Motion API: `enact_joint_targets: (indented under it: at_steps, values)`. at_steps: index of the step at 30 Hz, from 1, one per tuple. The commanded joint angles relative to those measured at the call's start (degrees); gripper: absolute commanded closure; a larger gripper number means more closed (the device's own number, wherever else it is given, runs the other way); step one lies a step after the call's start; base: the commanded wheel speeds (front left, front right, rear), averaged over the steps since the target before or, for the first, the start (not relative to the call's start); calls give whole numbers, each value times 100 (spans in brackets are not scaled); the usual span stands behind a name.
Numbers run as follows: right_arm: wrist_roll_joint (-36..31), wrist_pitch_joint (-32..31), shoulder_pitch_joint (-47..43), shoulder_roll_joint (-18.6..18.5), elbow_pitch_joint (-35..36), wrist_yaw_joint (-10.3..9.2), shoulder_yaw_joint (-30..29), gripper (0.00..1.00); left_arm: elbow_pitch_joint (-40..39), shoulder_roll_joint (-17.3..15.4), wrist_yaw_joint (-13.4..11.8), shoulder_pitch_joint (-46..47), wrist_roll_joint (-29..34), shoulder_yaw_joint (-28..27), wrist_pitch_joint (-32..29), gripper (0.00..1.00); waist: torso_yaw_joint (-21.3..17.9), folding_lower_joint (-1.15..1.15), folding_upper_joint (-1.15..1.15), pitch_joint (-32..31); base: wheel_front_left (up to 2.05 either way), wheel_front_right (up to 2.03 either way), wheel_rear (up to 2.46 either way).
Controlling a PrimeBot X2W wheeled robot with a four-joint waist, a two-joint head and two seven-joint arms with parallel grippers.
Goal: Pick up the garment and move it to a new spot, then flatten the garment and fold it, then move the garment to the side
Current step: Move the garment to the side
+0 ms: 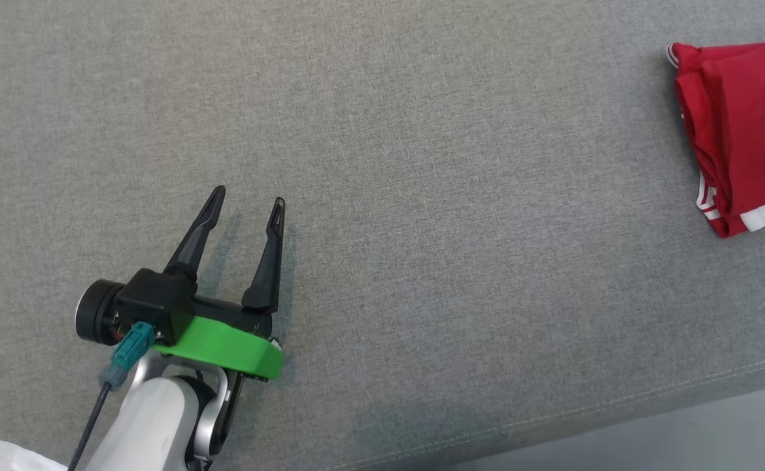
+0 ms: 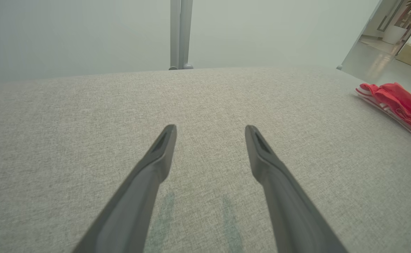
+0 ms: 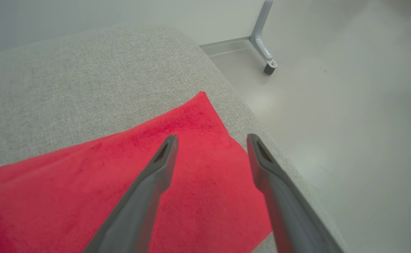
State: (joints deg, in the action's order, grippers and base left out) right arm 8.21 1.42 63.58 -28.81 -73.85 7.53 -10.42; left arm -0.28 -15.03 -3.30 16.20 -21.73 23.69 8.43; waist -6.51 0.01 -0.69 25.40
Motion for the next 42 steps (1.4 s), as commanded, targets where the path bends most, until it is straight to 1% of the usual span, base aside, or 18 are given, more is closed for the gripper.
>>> enact_joint_targets:
  at_steps: [1, 4, 7, 10, 11, 13, 17, 19, 21, 23, 28, 33, 36, 39, 42]
  values:
    - [-67, 90, 64, 126, 6, -8, 0, 0, 34, 5, -34, -19, -49, -20, 52, 0, -35, -1, 69, -163, 0, 0, 0]
    - [-144, 312, 100, 320, 162, -9, 128, 0, 121, 58, -38, -52, -110, -34, 153, 0, -35, -1, 69, -396, 0, 0, 0]
    - [-73, 581, 3, 541, 386, -9, 344, 0, 252, 107, -59, -72, -188, -91, 270, 0, -9, -1, 69, -682, 0, 0, 0]
    - [113, 857, -196, 721, 675, -9, 620, 0, 427, 173, -83, -104, -242, -180, 399, 0, 52, -1, 69, -1002, 0, 0, 0]
    - [113, 857, -196, 721, 675, -9, 620, 0, 427, 173, -83, -104, -242, -180, 399, 0, 52, -1, 69, -1002, 0, 0, 0]
    - [307, 993, -389, 799, 924, -9, 819, 0, 568, 211, -99, -144, -309, -262, 469, 0, 106, -1, 69, -1234, 0, 0, 0]
    - [935, 1161, -1010, 907, 1520, -8, 1118, 0, 851, 298, -134, -247, -439, -437, 588, 0, 248, -1, 69, -1662, 0, 0, 0]
    - [1226, 1209, -1429, 881, 1867, -9, 1216, 0, 988, 357, -130, -337, -483, -513, 633, 0, 332, -1, 69, -1839, 0, 0, 0]
    - [1376, 1266, -1905, 817, 2187, -8, 1296, 0, 1105, 425, -114, -441, -523, -564, 648, 0, 429, -1, 69, -2017, 0, 0, 0]
    - [1473, 1308, -2350, 851, 2534, -8, 1354, 0, 1191, 451, -121, -568, -527, -638, 667, 0, 506, -1, 69, -2169, 0, 0, 0]
    - [1419, 1354, -3441, 1142, 3573, -7, 1410, 0, 1306, 522, -129, -902, -423, -856, 676, 0, 643, -1, 69, -2497, 0, 0, 0]
    - [1194, 1368, -4466, 1657, 4798, -6, 1309, 0, 1286, 629, -110, -1218, -258, -1118, 674, 0, 749, -1, 69, -2682, 0, 0, 0]
    - [934, 1307, -4999, 1941, 5466, -6, 1238, 0, 1327, 674, -81, -1354, -89, -1213, 673, 0, 795, -1, 69, -2730, 0, 0, 0]
    - [632, 1218, -5434, 2189, 6005, -6, 1119, 0, 1409, 762, -15, -1443, -35, -1268, 674, 0, 829, -1, 69, -2748, 0, 0, 0]
    - [462, 1181, -5805, 2407, 6401, -6, 1074, 0, 1505, 826, 32, -1539, 24, -1315, 674, 0, 855, -1, 69, -2755, 0, 0, 0]
